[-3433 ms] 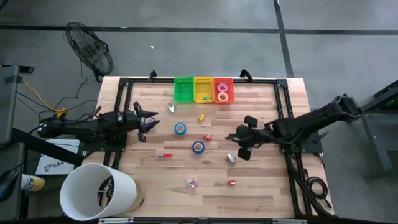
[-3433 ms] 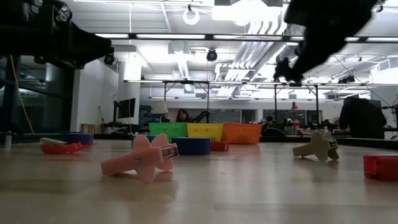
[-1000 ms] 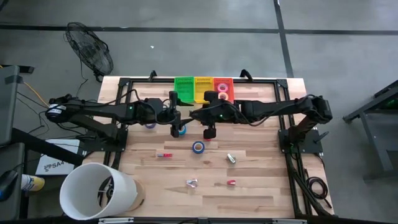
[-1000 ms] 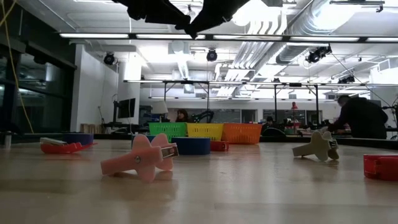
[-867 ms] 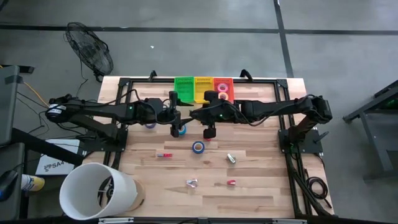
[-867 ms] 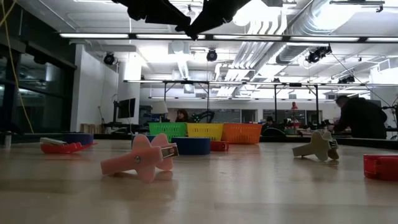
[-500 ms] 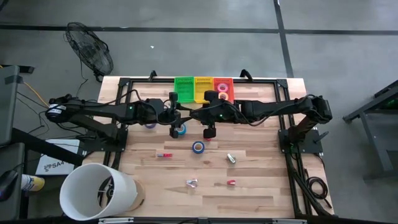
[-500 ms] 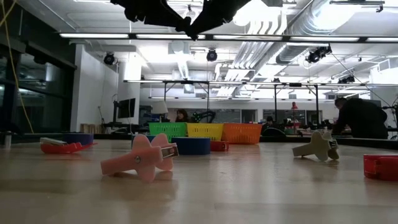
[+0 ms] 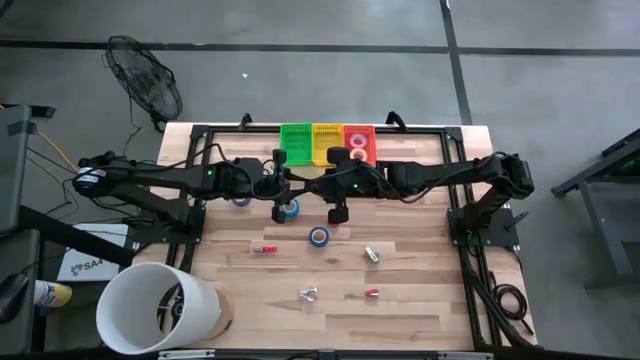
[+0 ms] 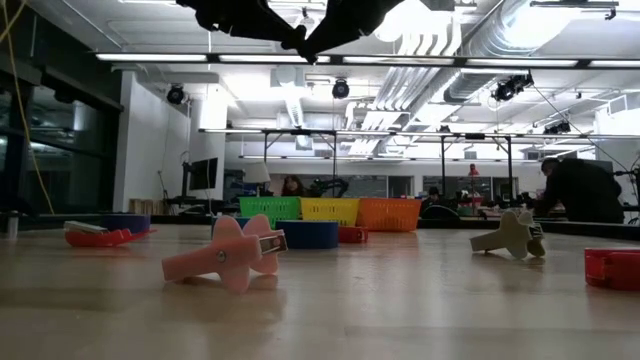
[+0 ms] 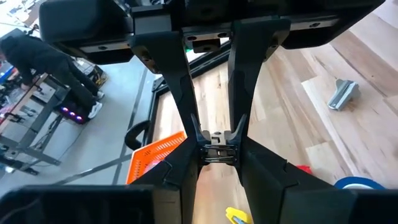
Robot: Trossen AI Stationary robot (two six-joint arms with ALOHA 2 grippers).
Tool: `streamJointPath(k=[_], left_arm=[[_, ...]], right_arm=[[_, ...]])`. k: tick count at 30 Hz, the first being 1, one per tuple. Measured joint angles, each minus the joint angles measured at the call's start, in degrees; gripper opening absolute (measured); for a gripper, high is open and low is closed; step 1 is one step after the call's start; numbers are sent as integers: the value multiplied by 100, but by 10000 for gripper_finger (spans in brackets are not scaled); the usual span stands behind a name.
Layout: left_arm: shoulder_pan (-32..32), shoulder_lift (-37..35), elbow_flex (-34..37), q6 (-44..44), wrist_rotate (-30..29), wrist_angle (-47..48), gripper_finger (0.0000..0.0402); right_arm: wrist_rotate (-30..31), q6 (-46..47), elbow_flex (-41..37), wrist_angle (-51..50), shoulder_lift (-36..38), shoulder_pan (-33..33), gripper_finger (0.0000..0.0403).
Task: Pick and place Stapler, Stapler remover, tape
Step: Put the dark gray staple remover into the green bin
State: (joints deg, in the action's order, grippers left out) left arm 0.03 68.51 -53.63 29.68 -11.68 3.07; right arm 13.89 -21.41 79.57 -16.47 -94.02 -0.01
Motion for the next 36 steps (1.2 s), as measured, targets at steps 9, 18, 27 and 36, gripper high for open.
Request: streamJointPath(k=[9,18,27,36], left_arm=[[0,-2,0,-34,40,16,83],[-4,2,0,-12,-45,6,83],[-3,9,0,-14,-350,10,83],[7,10,2,-85,-1526,259,83]], right_arm=[[-33,-7,-2,-21,0,0,76],[88,15,-2,-41,0,6,89],[857,361,0,-221,23,136,117],[1023,1321,7,-1423,402,-26,125]])
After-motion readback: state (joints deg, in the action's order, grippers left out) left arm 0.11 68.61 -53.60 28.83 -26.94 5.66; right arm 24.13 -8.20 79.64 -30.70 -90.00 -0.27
